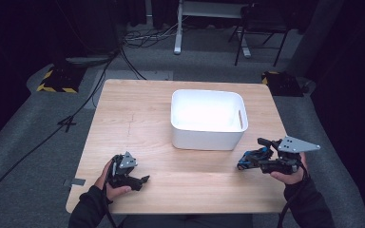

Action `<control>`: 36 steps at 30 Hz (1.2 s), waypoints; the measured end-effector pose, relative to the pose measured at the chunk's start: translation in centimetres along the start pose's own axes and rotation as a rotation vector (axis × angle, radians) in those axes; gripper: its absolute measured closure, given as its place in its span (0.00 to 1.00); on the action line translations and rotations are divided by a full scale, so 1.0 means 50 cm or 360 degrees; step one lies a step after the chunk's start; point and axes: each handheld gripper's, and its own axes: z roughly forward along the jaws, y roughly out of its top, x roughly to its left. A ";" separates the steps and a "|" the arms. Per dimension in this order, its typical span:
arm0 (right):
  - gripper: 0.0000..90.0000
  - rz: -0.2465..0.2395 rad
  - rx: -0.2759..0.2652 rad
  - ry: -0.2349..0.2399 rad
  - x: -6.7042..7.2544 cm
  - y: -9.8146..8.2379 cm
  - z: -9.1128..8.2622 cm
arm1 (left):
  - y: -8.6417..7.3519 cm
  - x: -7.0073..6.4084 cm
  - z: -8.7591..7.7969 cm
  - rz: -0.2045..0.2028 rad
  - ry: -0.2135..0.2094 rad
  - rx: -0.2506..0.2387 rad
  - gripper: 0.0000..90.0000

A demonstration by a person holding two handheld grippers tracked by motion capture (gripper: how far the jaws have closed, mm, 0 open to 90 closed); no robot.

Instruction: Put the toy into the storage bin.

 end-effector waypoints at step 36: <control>0.27 -0.0049 0.0014 -0.0113 -0.037 0.167 -0.075 | 0.000 -0.002 0.001 -0.0020 -0.0013 0.0001 0.14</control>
